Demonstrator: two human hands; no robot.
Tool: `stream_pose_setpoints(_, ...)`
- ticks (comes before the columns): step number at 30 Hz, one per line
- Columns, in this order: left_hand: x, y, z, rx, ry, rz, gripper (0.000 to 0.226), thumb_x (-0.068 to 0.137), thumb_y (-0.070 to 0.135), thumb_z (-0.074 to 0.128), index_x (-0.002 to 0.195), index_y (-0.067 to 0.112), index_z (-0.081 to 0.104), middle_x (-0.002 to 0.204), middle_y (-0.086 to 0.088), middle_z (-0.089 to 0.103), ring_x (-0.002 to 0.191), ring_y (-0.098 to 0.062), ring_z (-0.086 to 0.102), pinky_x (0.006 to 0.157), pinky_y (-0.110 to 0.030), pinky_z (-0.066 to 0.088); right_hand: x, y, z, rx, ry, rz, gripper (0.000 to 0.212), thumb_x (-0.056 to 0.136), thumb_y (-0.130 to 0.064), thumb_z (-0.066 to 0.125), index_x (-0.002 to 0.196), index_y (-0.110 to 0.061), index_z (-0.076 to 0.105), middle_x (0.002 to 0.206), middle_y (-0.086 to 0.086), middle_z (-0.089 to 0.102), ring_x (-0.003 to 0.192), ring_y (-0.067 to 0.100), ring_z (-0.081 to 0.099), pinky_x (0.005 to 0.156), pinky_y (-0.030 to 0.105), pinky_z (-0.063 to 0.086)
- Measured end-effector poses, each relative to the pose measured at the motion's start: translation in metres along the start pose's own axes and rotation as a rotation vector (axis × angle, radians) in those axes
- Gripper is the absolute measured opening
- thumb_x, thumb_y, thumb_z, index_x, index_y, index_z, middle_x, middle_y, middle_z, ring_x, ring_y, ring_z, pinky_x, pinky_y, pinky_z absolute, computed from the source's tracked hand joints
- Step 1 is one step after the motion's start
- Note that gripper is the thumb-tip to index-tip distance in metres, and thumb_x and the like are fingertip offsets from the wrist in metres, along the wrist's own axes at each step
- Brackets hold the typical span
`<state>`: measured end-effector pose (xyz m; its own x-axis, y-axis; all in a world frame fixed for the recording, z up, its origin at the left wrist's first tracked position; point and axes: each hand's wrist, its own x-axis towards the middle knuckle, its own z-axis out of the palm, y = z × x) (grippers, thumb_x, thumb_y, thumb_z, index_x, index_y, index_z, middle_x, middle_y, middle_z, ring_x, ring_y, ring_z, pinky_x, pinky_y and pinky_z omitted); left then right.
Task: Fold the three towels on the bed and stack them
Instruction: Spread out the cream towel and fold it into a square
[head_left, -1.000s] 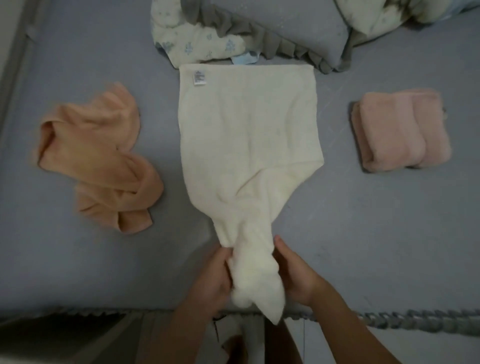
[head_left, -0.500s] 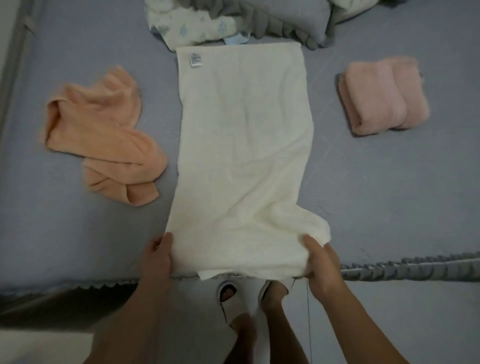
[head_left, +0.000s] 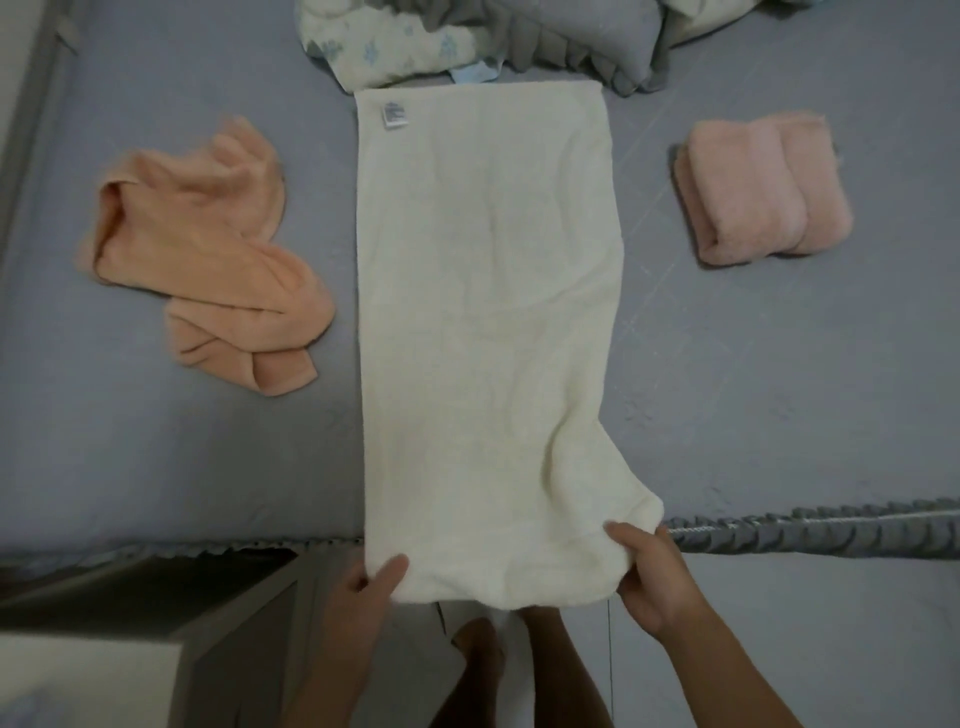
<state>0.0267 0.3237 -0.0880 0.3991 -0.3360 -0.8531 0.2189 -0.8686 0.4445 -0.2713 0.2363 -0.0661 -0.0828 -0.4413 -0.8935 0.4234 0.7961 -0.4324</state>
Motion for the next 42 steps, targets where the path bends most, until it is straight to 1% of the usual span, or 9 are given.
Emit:
stream_pose_setpoints(4, 0.0, -0.013, -0.027, 0.048, 0.017, -0.072, 0.034, 0.08, 0.029, 0.079, 0.108, 0.011, 0.07, 0.102, -0.008, 0.074, 0.092, -0.031, 0.071, 0.079, -0.044, 0.058, -0.013, -0.004, -0.016, -0.258, 0.012, 0.044, 0.033, 0.089, -0.013, 0.066, 0.121, -0.018, 0.062, 0.112, 0.006, 0.074, 0.105, 0.031, 0.067, 0.076, 0.046, 0.06)
stream_pose_setpoints(8, 0.0, -0.013, -0.036, 0.202, -0.025, -0.048, 0.031, 0.082, 0.022, 0.078, 0.106, 0.006, 0.064, 0.104, -0.014, 0.071, 0.086, -0.028, 0.07, 0.067, -0.036, 0.054, -0.023, 0.001, -0.035, -0.544, 0.047, 0.115, 0.035, 0.089, -0.035, 0.067, 0.104, -0.004, 0.07, 0.09, 0.011, 0.077, 0.085, 0.03, 0.071, 0.063, 0.035, 0.06)
stream_pose_setpoints(12, -0.003, -0.009, -0.03, 0.314, -0.086, -0.062, 0.035, 0.085, 0.013, 0.075, 0.113, 0.004, 0.056, 0.104, -0.014, 0.066, 0.089, -0.03, 0.067, 0.067, -0.035, 0.055, -0.02, -0.001, -0.046, -0.639, 0.108, 0.116, 0.039, 0.093, -0.043, 0.058, 0.092, -0.005, 0.067, 0.069, 0.012, 0.074, 0.065, 0.026, 0.07, 0.069, 0.041, 0.062)
stream_pose_setpoints(17, -0.018, -0.007, -0.027, 0.412, 0.05, -0.105, 0.02, 0.091, 0.013, 0.065, 0.104, 0.0, 0.06, 0.08, -0.011, 0.065, 0.06, -0.024, 0.063, 0.052, -0.027, 0.049, -0.02, -0.005, -0.061, -0.816, 0.156, 0.116, 0.035, 0.092, -0.04, 0.062, 0.094, -0.005, 0.067, 0.085, 0.014, 0.071, 0.071, 0.026, 0.068, 0.071, 0.041, 0.058)
stream_pose_setpoints(21, -0.027, 0.017, -0.032, 0.199, 0.074, -0.172, 0.029, 0.092, 0.012, 0.064, 0.117, -0.001, 0.06, 0.094, -0.023, 0.068, 0.061, -0.028, 0.064, 0.059, -0.031, 0.05, -0.022, -0.029, -0.056, -0.724, 0.102, 0.183, 0.035, 0.091, -0.036, 0.064, 0.097, -0.002, 0.068, 0.083, 0.015, 0.072, 0.065, 0.026, 0.068, 0.064, 0.034, 0.056)
stream_pose_setpoints(26, -0.017, 0.122, -0.023, -0.273, 0.013, 0.06, 0.022, 0.097, 0.016, 0.055, 0.115, 0.026, 0.064, 0.087, -0.006, 0.063, 0.063, -0.017, 0.059, 0.042, -0.022, 0.051, 0.0, -0.103, 0.001, -0.281, -0.063, 0.017, 0.03, 0.098, -0.029, 0.054, 0.095, -0.002, 0.067, 0.066, 0.011, 0.062, 0.055, 0.02, 0.056, 0.055, 0.033, 0.051)
stream_pose_setpoints(31, 0.037, 0.261, 0.005, -0.442, -0.15, 0.164, 0.03, 0.094, 0.006, 0.036, 0.095, 0.016, 0.065, 0.085, -0.004, 0.067, 0.062, -0.011, 0.071, 0.047, -0.018, 0.043, 0.056, -0.207, 0.102, -0.205, -0.05, -0.105, 0.029, 0.1, -0.034, 0.048, 0.088, -0.01, 0.061, 0.051, 0.001, 0.064, 0.043, 0.012, 0.059, 0.05, 0.026, 0.05)
stream_pose_setpoints(38, 0.139, 0.423, 0.05, -0.058, -0.241, 0.489, 0.039, 0.087, -0.004, 0.057, 0.12, 0.016, 0.056, 0.113, 0.002, 0.065, 0.089, -0.008, 0.065, 0.067, -0.021, 0.048, 0.137, -0.339, 0.223, -0.286, -0.012, -0.223, 0.023, 0.099, -0.036, 0.048, 0.099, -0.016, 0.059, 0.069, -0.002, 0.068, 0.05, 0.012, 0.061, 0.055, 0.024, 0.051)
stream_pose_setpoints(42, 0.19, 0.488, 0.072, -0.03, -0.181, 0.534, 0.023, 0.09, 0.006, 0.06, 0.104, 0.024, 0.062, 0.108, 0.009, 0.069, 0.088, -0.008, 0.068, 0.066, -0.022, 0.052, 0.177, -0.386, 0.264, -0.242, 0.005, -0.279, 0.024, 0.099, -0.035, 0.048, 0.103, -0.016, 0.061, 0.061, -0.002, 0.07, 0.05, 0.012, 0.061, 0.053, 0.023, 0.051)
